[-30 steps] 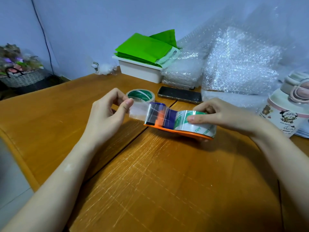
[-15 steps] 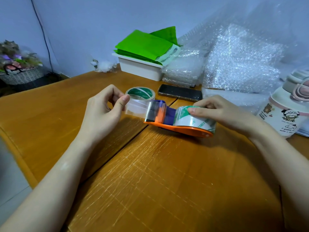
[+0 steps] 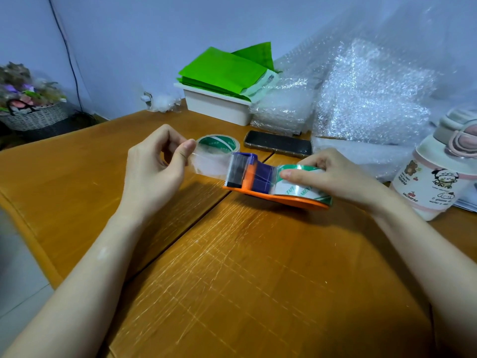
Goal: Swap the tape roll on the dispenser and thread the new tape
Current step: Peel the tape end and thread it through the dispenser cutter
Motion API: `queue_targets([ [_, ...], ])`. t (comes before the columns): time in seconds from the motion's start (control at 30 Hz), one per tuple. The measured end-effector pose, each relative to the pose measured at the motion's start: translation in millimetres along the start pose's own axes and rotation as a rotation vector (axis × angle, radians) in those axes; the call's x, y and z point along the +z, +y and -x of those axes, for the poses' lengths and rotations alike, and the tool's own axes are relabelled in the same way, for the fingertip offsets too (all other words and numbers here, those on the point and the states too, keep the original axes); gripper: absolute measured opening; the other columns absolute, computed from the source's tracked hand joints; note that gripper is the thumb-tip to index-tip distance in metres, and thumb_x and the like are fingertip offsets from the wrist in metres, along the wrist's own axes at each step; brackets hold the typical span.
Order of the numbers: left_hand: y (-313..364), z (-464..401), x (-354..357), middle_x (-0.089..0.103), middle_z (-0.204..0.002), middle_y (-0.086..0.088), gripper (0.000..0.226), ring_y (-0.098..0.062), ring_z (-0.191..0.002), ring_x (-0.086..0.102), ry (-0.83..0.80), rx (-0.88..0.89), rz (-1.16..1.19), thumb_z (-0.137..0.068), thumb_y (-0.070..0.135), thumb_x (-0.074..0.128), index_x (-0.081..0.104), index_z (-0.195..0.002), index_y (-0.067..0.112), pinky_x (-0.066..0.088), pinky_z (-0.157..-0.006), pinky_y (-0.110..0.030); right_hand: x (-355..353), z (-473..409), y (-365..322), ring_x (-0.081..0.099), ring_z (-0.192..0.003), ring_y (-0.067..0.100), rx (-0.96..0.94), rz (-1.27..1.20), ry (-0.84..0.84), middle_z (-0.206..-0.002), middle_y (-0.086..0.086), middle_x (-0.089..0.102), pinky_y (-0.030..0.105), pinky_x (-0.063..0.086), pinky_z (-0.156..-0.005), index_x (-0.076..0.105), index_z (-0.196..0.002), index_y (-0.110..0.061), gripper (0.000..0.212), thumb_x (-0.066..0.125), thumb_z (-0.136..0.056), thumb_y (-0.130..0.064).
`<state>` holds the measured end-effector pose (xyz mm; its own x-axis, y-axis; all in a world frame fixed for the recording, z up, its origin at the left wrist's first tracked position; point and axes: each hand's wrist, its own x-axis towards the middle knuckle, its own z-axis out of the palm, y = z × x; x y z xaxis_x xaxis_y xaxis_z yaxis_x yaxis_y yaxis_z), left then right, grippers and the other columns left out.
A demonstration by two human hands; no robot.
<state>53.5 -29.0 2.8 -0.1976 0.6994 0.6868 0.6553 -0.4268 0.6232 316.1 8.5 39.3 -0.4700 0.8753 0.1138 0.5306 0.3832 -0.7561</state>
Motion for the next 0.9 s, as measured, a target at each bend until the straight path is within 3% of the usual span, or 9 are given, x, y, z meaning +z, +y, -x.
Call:
queue_targets([
  [0.13, -2, 0, -1, 0.062, -0.073, -0.008, 0.017, -0.025, -0.074, 0.057, 0.006, -0.006, -0.007, -0.093, 0.022, 0.058, 0.06, -0.081, 0.01, 0.044, -0.059, -0.037, 1, -1, -1, 0.057, -0.052, 0.007, 0.028, 0.033, 0.014, -0.064, 0.007, 0.071, 0.013, 0.038, -0.048, 0.074, -0.073, -0.011, 0.049, 0.061, -0.064, -0.058],
  [0.27, -4, 0, 2, 0.062, -0.072, -0.004, 0.017, -0.018, -0.072, 0.055, -0.037, -0.042, -0.012, -0.093, 0.023, 0.057, 0.06, -0.079, 0.014, 0.041, -0.058, -0.023, -2, -2, -1, 0.054, -0.048, 0.006, 0.044, 0.052, -0.027, -0.056, 0.002, 0.067, 0.011, 0.035, -0.045, 0.074, -0.067, -0.02, 0.048, 0.057, -0.071, -0.065],
  [0.37, -6, 0, 3, 0.062, -0.073, -0.002, 0.017, -0.016, -0.072, 0.055, -0.057, -0.057, -0.02, -0.093, 0.024, 0.057, 0.06, -0.08, 0.014, 0.042, -0.059, -0.025, -7, -1, -2, 0.054, -0.051, 0.005, 0.064, 0.013, -0.115, -0.057, -0.003, 0.066, 0.009, 0.033, -0.045, 0.074, -0.064, -0.029, 0.032, 0.055, -0.07, -0.054],
  [0.47, -7, 0, 3, 0.062, -0.072, 0.001, 0.017, -0.013, -0.071, 0.055, -0.06, -0.064, -0.023, -0.093, 0.025, 0.056, 0.06, -0.081, 0.014, 0.042, -0.06, -0.025, -12, -2, 0, 0.062, -0.061, 0.011, 0.055, 0.006, -0.174, -0.076, 0.008, 0.073, 0.011, 0.037, -0.049, 0.076, -0.08, -0.018, 0.035, 0.06, -0.068, -0.047],
  [0.57, -8, 1, 4, 0.063, -0.074, -0.001, 0.017, -0.013, -0.072, 0.055, -0.075, -0.058, -0.026, -0.093, 0.026, 0.056, 0.06, -0.081, 0.015, 0.041, -0.059, -0.024, -17, 0, -1, 0.063, -0.062, 0.01, 0.038, -0.026, -0.229, -0.079, 0.006, 0.075, 0.012, 0.04, -0.05, 0.076, -0.085, -0.011, 0.035, 0.063, -0.071, -0.04],
  [0.77, -8, 0, 4, 0.063, -0.074, 0.0, 0.016, -0.016, -0.074, 0.057, -0.072, -0.052, -0.022, -0.093, 0.026, 0.056, 0.061, -0.082, 0.015, 0.043, -0.061, -0.025, -16, -1, 2, 0.061, -0.056, 0.01, 0.004, -0.01, -0.178, -0.069, 0.003, 0.074, 0.011, 0.039, -0.048, 0.075, -0.081, -0.012, 0.032, 0.063, -0.073, -0.041],
  [0.9, -5, 0, 3, 0.064, -0.076, -0.003, 0.016, -0.015, -0.073, 0.056, -0.041, -0.036, -0.025, -0.093, 0.023, 0.057, 0.06, -0.081, 0.013, 0.041, -0.058, -0.016, -13, -1, 2, 0.061, -0.056, 0.007, -0.012, -0.022, -0.147, -0.068, 0.001, 0.073, 0.011, 0.037, -0.048, 0.073, -0.064, -0.028, 0.021, 0.06, -0.075, -0.042],
])
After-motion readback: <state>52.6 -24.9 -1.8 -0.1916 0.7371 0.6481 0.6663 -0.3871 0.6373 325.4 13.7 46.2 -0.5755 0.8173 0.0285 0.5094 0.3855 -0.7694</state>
